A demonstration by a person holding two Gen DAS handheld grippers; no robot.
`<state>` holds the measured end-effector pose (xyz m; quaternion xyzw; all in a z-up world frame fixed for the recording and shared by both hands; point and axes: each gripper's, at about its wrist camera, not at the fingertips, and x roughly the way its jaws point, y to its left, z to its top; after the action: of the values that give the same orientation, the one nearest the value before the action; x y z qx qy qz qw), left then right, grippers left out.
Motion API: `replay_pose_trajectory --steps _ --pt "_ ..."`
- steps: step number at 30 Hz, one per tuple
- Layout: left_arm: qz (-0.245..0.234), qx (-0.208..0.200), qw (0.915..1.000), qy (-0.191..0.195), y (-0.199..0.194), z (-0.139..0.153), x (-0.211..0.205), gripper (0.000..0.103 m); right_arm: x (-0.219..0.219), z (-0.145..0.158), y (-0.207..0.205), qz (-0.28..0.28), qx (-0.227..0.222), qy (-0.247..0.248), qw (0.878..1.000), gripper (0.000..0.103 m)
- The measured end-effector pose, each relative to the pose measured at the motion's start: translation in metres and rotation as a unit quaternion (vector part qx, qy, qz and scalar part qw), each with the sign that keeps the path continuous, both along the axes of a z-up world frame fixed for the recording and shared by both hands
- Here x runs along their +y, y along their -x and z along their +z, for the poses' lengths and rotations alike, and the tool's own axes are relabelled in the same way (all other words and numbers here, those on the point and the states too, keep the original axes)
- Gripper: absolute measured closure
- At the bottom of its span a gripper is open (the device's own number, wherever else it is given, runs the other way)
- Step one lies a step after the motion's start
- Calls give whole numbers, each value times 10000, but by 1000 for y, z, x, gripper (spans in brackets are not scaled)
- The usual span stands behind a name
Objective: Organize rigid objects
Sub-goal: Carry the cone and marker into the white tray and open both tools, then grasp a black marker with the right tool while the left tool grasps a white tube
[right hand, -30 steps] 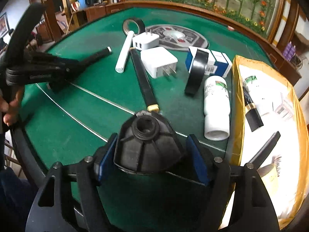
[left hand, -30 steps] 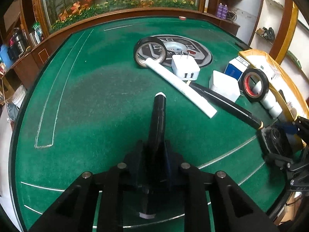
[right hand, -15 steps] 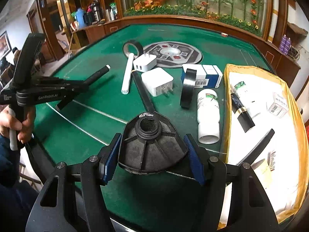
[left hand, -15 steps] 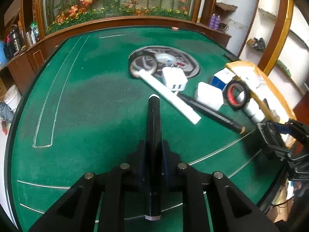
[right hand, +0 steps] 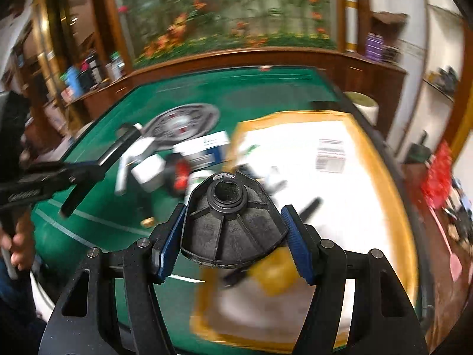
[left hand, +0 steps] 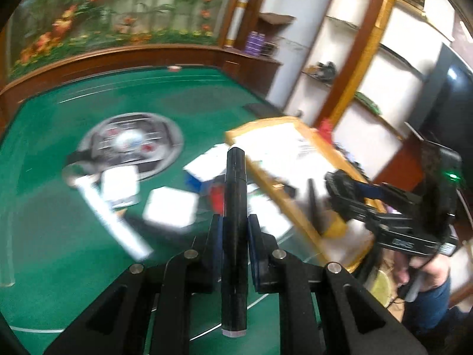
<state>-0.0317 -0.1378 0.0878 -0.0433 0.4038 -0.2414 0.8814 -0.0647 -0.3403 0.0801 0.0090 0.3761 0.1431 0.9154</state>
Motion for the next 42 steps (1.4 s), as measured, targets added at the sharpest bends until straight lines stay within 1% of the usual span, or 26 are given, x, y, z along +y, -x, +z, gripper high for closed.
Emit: replay_pose_trajectory --steps 3,5,9,14,16,25,30,32,36,40,42 --pt "-362 127 9992 95 -12 -2 -40 87 -27 0 -9 -415 31 25 9991 39" --pt "-545 206 9982 127 -15 -5 -59 87 -43 -2 -14 -644 86 28 9979 39" --pt "-820 441 9956 94 -26 -21 -100 87 -67 -12 -29 -922 290 14 9953 39" --pt "-762 632 9951 -69 -35 -37 -121 87 -84 -24 -45 -1098 495 17 9927 39" --pt "-741 707 9947 -118 -40 -43 -127 87 -86 -27 -52 -1062 577 -95 9926 39" --pt "-624 900 9939 -130 -48 -56 -136 87 -78 -33 -86 -1007 836 83 9914 39" --pt "-596 847 9946 -19 -47 -54 -133 86 -74 -37 -97 -1000 961 214 9901 38" --pt "-634 850 9944 21 -46 -54 -132 86 -72 -37 -97 -969 970 248 9902 38" --pt "-645 906 9938 12 -42 -54 -130 86 -75 -35 -94 -994 934 165 9905 38" --pt "-663 861 9940 81 -32 -47 -120 86 -78 -23 -80 -1088 752 -85 9912 38" --pt "-655 829 9943 156 -29 -41 -113 86 -76 -13 -69 -1124 580 -243 9917 37"
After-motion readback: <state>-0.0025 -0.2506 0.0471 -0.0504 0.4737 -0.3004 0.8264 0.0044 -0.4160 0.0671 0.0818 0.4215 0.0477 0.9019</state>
